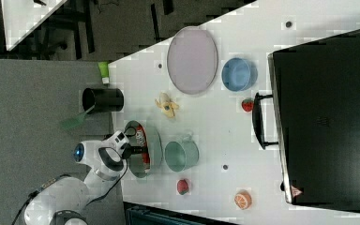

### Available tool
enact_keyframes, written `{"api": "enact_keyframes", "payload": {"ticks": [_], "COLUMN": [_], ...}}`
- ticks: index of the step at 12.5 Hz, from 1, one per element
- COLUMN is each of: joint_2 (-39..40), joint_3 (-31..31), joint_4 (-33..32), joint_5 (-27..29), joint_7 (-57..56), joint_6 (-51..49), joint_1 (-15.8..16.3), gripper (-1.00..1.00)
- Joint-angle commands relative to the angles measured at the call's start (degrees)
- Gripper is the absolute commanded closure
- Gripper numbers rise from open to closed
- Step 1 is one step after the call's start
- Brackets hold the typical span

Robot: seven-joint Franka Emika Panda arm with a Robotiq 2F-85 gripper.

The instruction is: Pick ketchup from strainer and place it on the table

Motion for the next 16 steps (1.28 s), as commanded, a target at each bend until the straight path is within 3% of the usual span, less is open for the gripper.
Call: {"api": "enact_keyframes", "payload": {"ticks": [1,6,9,13,16], "joint_2": [-5.05,-19.74,-28.22,-34.47,-35.27], "joint_3": [1.3,3.23,2.18,-2.71,-8.96], "joint_4": [1.38,1.68,2.4,2.4,2.27], "joint_5": [0.8,10.53,15.76,16.35,16.32], "joint_7": [2.47,2.46,2.26,0.75,-0.79], "joint_6": [-0.98,-11.01,-21.27,-27.88,-31.13], "joint_1": [1.03,-2.31,-6.41,-11.55,-13.48], "gripper": [-0.12,-0.12,-0.12,-0.12,-0.12]}}
